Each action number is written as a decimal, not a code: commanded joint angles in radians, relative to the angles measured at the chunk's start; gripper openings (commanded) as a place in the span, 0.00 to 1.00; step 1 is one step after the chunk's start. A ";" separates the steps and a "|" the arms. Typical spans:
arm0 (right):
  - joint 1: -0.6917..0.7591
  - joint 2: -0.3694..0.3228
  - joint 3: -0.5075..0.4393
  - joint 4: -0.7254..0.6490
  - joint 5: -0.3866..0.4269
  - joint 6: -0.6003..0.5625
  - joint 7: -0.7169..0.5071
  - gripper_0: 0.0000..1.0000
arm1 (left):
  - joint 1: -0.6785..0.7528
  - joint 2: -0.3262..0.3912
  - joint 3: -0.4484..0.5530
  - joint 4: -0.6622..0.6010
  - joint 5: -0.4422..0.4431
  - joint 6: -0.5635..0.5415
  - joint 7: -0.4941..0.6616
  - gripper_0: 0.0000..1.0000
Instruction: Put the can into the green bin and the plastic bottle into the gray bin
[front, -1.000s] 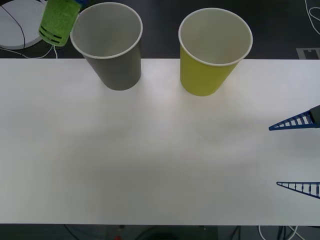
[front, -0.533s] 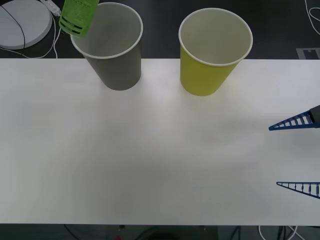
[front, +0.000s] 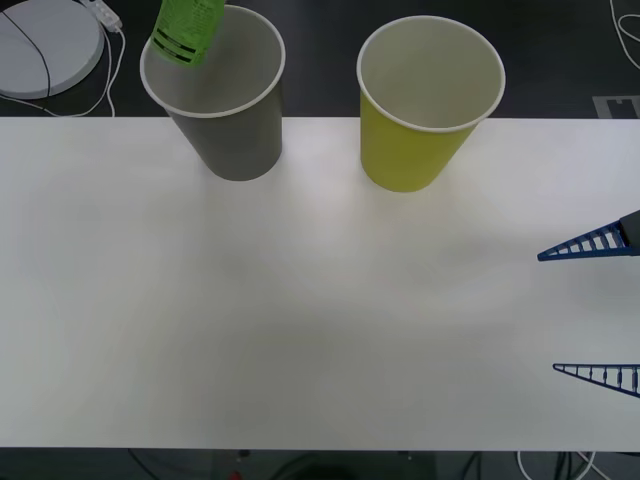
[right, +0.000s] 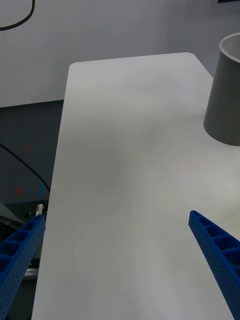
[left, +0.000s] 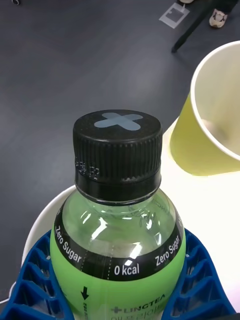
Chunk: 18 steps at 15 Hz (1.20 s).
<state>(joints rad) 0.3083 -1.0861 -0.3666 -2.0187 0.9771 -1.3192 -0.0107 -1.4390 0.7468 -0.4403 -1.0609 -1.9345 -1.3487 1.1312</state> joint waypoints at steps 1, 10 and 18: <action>0.000 0.000 0.000 0.000 0.000 0.000 0.000 1.00 | -0.001 -0.007 -0.031 0.001 -0.014 0.000 -0.005 0.00; 0.000 0.000 0.000 0.000 0.000 0.000 0.000 1.00 | 0.000 -0.007 -0.034 0.002 -0.012 0.002 -0.005 1.00; 0.000 0.000 0.000 0.000 0.000 0.000 0.000 1.00 | 0.000 -0.007 -0.032 0.001 -0.008 0.002 0.001 1.00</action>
<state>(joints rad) 0.3083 -1.0861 -0.3666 -2.0187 0.9771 -1.3192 -0.0107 -1.4399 0.7385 -0.4736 -1.0597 -1.9435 -1.3469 1.1309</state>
